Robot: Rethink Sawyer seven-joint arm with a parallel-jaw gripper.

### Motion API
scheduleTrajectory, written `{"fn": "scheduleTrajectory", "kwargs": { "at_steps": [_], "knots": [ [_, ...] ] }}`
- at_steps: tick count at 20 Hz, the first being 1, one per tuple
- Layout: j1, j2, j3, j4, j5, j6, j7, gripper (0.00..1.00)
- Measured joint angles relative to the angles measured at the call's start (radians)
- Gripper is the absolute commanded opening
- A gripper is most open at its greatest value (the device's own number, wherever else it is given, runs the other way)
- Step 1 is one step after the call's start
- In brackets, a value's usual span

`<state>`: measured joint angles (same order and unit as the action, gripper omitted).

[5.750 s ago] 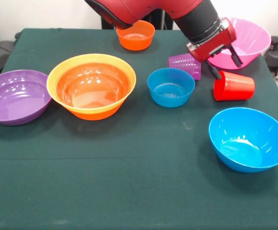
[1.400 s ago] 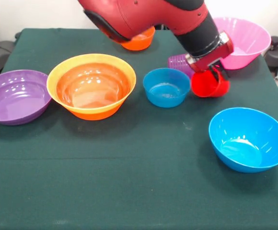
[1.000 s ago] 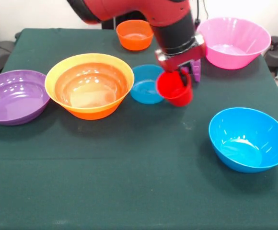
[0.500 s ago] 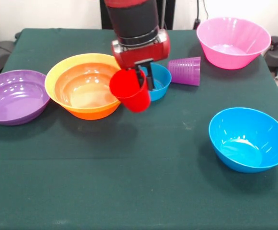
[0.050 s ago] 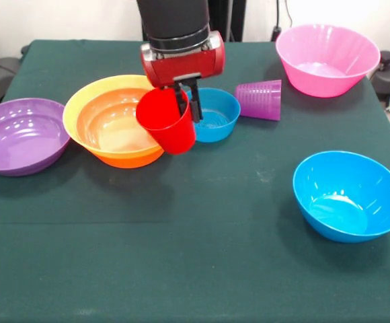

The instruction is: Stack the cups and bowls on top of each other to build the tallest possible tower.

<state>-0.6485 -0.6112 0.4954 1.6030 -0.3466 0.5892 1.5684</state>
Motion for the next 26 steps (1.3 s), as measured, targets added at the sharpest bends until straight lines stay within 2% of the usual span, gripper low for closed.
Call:
{"fn": "scheduleTrajectory", "kwargs": {
  "at_steps": [8, 18, 26],
  "knots": [
    [0.0, -0.037, -0.016, 0.021, -0.012, 0.04, 0.0, 0.0],
    [-0.004, -0.033, -0.072, 0.083, -0.1, 0.159, 0.0, 0.0],
    [0.005, 0.013, -0.134, 0.096, -0.189, 0.166, 0.0, 0.0]
  ]
}}
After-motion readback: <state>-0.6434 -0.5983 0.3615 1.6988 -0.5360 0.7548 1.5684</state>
